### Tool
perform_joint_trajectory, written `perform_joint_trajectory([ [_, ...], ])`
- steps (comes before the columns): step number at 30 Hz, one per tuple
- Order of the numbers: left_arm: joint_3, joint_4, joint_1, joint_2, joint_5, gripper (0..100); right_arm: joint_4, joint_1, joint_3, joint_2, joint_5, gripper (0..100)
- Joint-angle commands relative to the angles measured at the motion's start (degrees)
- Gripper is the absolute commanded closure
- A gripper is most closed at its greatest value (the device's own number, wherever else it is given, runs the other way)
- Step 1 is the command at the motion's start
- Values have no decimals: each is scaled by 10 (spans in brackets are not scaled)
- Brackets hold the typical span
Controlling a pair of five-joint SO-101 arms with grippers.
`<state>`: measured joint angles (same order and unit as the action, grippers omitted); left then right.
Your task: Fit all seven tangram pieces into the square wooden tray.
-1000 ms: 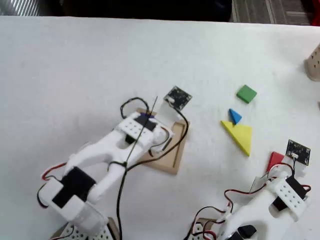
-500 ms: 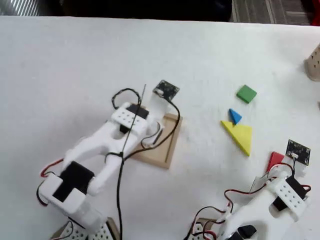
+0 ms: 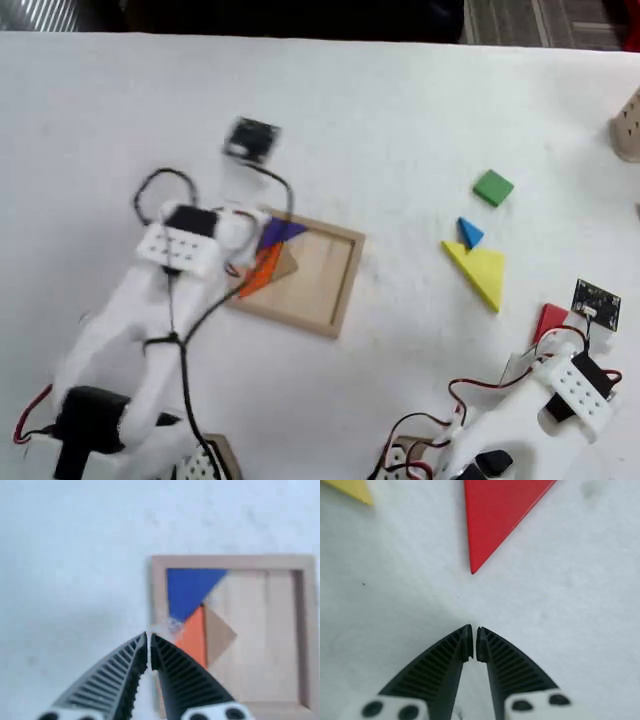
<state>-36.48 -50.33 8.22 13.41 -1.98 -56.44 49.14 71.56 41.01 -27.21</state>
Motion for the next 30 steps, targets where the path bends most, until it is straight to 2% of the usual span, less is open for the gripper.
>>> perform_joint_trajectory([
  [1, 17, 63, -75, -36, 4, 886, 7, -1, -3, 4, -9, 981],
  [4, 64, 41, -79, -127, 4, 891, 7, -1, -3, 4, -9, 981],
  [8, 154, -30, -77, -243, 3, 976, 7, -1, -3, 4, -9, 981],
  [13, 245, -118, -73, -328, 3, 978, 7, -1, -3, 4, -9, 981],
  [19, 229, -181, -9, -337, 6, 978, 7, -1, -3, 4, -9, 981],
  [25, 192, -178, 81, -336, 69, 979, 7, -1, -3, 4, -9, 981],
  [30, 183, -169, 109, -313, 84, 979, 7, -1, -3, 4, -9, 981],
])
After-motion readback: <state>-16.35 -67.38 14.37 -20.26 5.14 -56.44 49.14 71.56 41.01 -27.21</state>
